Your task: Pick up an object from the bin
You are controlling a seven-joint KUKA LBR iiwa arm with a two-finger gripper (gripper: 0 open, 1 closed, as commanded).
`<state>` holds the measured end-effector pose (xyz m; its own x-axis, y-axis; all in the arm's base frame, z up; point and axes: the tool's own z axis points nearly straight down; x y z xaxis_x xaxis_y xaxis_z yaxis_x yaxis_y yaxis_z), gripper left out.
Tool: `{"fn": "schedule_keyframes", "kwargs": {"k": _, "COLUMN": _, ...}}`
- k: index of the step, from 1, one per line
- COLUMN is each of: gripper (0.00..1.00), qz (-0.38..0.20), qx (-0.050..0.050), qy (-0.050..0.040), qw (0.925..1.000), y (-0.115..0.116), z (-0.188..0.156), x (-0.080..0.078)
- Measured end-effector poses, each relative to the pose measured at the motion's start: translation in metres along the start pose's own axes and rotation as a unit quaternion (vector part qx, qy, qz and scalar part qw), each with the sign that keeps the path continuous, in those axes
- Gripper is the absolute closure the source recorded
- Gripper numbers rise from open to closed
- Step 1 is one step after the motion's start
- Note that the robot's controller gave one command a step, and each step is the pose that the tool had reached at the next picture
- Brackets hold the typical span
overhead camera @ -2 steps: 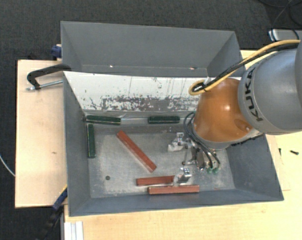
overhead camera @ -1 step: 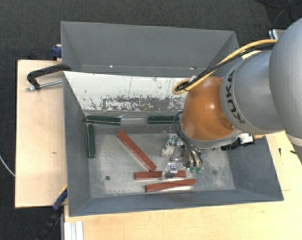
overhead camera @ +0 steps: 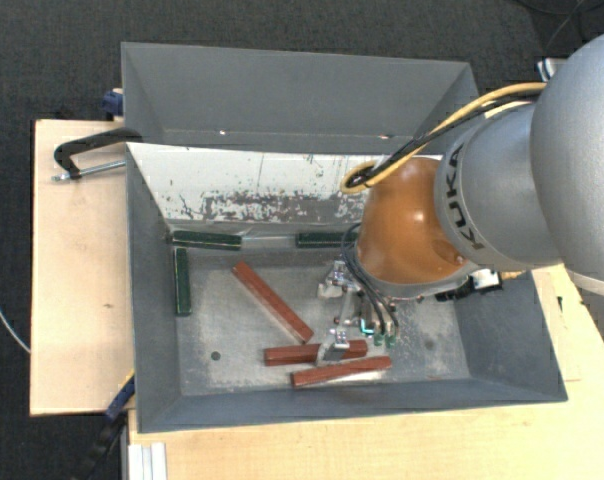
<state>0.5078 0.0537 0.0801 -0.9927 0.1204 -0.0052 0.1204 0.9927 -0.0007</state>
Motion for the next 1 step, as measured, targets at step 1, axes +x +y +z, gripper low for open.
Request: {"fn": "schedule_keyframes", "kwargs": {"k": 1, "gripper": 0.00, "qz": -0.001, "qx": -0.001, "qy": 0.0028, "qw": 1.0000, "y": 0.0017, "z": 0.0024, "x": 0.0023}}
